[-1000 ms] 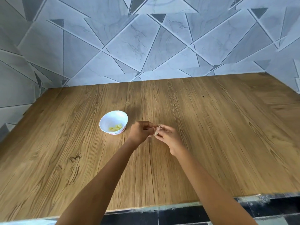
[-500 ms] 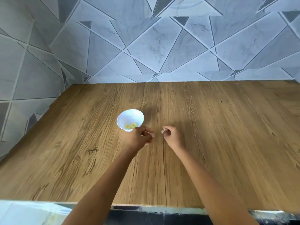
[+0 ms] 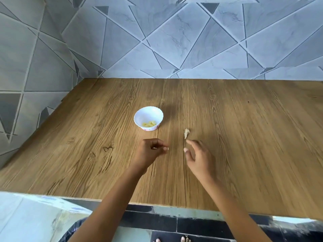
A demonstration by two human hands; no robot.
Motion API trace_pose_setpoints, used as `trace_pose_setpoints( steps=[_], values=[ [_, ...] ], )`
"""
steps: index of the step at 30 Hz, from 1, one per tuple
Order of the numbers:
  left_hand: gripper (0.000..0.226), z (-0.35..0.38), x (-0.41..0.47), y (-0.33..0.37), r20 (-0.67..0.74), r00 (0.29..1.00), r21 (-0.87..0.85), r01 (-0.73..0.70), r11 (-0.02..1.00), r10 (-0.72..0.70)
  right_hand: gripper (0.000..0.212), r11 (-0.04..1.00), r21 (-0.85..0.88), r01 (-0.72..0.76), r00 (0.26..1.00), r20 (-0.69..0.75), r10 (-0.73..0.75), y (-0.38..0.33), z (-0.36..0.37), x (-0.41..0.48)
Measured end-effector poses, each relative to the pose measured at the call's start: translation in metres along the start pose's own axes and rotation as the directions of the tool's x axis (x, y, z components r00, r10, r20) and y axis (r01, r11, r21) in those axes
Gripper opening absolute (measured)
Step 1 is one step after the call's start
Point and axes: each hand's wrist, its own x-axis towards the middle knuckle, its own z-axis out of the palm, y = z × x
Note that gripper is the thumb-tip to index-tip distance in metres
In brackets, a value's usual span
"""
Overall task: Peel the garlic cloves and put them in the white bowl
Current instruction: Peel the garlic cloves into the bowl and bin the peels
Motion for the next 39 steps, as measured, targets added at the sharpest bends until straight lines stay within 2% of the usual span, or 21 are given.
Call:
trace_pose_setpoints(
  steps=[4, 7, 11, 15, 18, 22, 26, 29, 31, 34, 36, 39],
  values=[
    [0.014, -0.003, -0.009, -0.008, 0.004, 1.000, 0.140, 0.021, 0.990, -0.022, 0.042, 0.993, -0.102, 0.063, 0.976, 0.214, -0.040, -0.007, 0.014, -0.027],
    [0.012, -0.004, -0.014, -0.015, -0.002, 0.999, 0.272, 0.034, 0.962, -0.034, 0.049, 0.982, -0.162, 0.098, 0.953, 0.299, -0.046, -0.007, 0.024, -0.038],
    [0.014, -0.004, -0.018, -0.017, 0.038, 0.999, 0.465, -0.041, 0.884, 0.027, 0.050, 0.980, -0.174, 0.097, 0.953, 0.301, -0.041, -0.007, 0.025, -0.041],
    [0.011, 0.003, -0.019, -0.011, 0.032, 0.993, 0.694, -0.106, 0.712, 0.117, 0.050, 0.977, -0.193, 0.093, 0.945, 0.325, -0.026, -0.009, 0.024, -0.040],
    [0.018, 0.007, -0.018, -0.006, 0.053, 0.992, 0.763, -0.113, 0.637, 0.112, 0.051, 0.966, -0.237, 0.105, 0.939, 0.343, -0.018, -0.010, 0.024, -0.041],
    [0.019, 0.013, -0.017, -0.006, 0.096, 0.984, 0.867, -0.158, 0.472, 0.153, 0.051, 0.965, -0.238, 0.107, 0.943, 0.333, -0.023, -0.013, 0.023, -0.043],
    [0.020, 0.015, -0.015, -0.011, 0.090, 0.981, 0.894, -0.157, 0.421, 0.174, 0.050, 0.971, -0.214, 0.102, 0.948, 0.316, -0.030, -0.014, 0.023, -0.044],
    [0.020, 0.014, -0.014, -0.014, 0.105, 0.980, 0.885, -0.169, 0.434, 0.169, 0.050, 0.970, -0.222, 0.100, 0.946, 0.323, -0.024, -0.013, 0.025, -0.047],
    [0.019, 0.011, -0.014, -0.014, 0.113, 0.982, 0.849, -0.173, 0.499, 0.149, 0.048, 0.980, -0.177, 0.095, 0.950, 0.311, -0.036, -0.013, 0.023, -0.048],
    [0.009, 0.004, -0.015, -0.013, 0.097, 0.989, 0.635, -0.144, 0.759, 0.107, 0.037, 0.998, 0.047, 0.036, 0.976, 0.211, -0.046, -0.015, 0.018, -0.046],
    [0.006, 0.000, -0.017, -0.013, 0.050, 0.997, 0.449, -0.076, 0.890, 0.060, 0.027, 0.967, 0.249, -0.052, 0.984, 0.177, 0.007, -0.018, 0.015, -0.041],
    [0.008, -0.001, -0.019, -0.012, 0.016, 1.000, 0.269, -0.003, 0.963, -0.001, 0.014, 0.840, 0.467, -0.278, 0.934, 0.335, 0.123, -0.025, 0.011, -0.028]
  ],
)
